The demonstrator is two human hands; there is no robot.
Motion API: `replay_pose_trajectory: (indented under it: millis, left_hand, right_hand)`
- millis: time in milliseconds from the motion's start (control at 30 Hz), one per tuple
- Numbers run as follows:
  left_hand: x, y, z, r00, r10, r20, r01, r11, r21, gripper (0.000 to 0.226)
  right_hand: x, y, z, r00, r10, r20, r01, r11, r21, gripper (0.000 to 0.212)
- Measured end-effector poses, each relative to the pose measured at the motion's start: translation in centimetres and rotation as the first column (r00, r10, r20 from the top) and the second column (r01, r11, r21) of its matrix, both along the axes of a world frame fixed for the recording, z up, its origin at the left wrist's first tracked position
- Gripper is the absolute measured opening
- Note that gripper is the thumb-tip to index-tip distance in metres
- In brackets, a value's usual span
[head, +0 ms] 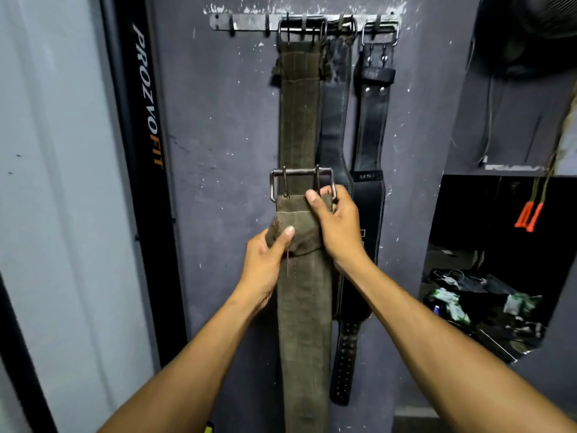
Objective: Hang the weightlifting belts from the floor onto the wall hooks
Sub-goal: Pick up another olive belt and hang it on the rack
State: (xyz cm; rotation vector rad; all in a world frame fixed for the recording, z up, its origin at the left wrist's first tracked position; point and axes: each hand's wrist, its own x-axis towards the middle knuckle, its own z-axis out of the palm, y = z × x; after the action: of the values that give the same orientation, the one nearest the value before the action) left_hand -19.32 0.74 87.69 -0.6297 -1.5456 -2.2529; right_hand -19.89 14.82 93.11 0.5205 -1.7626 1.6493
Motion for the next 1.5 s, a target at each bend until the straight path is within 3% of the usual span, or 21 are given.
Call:
replay_pose_trajectory:
  millis: [100, 267, 400, 533, 633, 833, 1000, 1100, 1200, 1267, 1400, 1500]
  left_hand:
    - [0.1, 1.1, 1.6, 1.0, -0.007, 0.003, 0.007, 0.999, 0.043, 0.027]
    - [1.1, 2.8, -0.8, 0.977, -0.198, 0.082, 0.187, 0.975, 0.123, 0.058]
    - [2.8, 3.6, -5.7, 0.983, -0.12, 0.141, 0.135, 0.986, -0.1, 0.036]
    - [2.8, 4.2, -6.5, 0.969, -0.172, 0.179, 0.181, 0.983, -0.038, 0.034]
    - [3.3, 3.9, -9.9, 0.94, -0.227, 0.255, 0.27, 0.951, -0.15, 0.034]
    - [4.3, 4.3, -14.9, 0.918, -0.183, 0.351, 0.235, 0.966, -0.111, 0.022]
    - [5.2, 3.4, -21.1, 0.868, -0.19, 0.458, 0.339, 0.901, -0.27, 0.018]
    - [5.5, 3.3, -22.5, 0.863, -0.14, 0.485, 0.272, 0.939, -0.212, 0.02]
    - [5.0, 3.5, -21.8, 0.853, -0.145, 0.502, 0.287, 0.933, -0.218, 0.024]
    - [4.7, 3.7, -19.4, 0.851, -0.231, 0.471, 0.326, 0.936, -0.131, 0.033]
    - [3.9, 4.7, -8.2, 0.892, -0.381, 0.243, 0.367, 0.924, 0.102, 0.073]
    - [3.5, 5.0, 0.6, 0.953, -0.279, 0.122, 0.26, 0.954, 0.151, 0.043]
  right_hand:
    - [0.3, 0.9, -0.7, 0.991, 0.131, 0.005, -0.131, 0.99, -0.049, 0.035]
    - [0.5, 1.5, -0.4, 0.996, 0.077, -0.048, -0.085, 0.978, -0.19, 0.025]
    - [0.0, 2.9, 2.1, 0.994, 0.105, -0.033, -0.11, 0.97, -0.216, 0.027]
    - [0.4, 3.2, 3.8, 0.994, 0.102, -0.025, -0.105, 0.976, -0.19, 0.028]
    - [1.1, 4.0, 5.3, 0.993, 0.117, -0.027, -0.12, 0.968, -0.221, 0.027]
    - [3.0, 4.6, 6.4, 0.994, 0.105, -0.01, -0.104, 0.96, -0.262, 0.033]
    - [4.3, 5.2, 7.8, 0.995, 0.098, -0.032, -0.103, 0.955, -0.279, 0.036]
    - [4.6, 5.5, 8.2, 0.995, 0.089, -0.043, -0.097, 0.96, -0.262, 0.036]
    - [4.4, 5.6, 7.7, 0.997, 0.068, -0.034, -0.075, 0.964, -0.255, 0.035]
    - [4.0, 6.0, 6.8, 0.998, 0.068, -0.005, -0.067, 0.967, -0.244, 0.034]
    - [3.2, 5.8, 3.6, 0.995, 0.079, 0.061, -0.065, 0.975, -0.212, 0.024]
    - [3.0, 5.1, 0.5, 0.996, 0.045, 0.074, -0.034, 0.99, -0.137, 0.025]
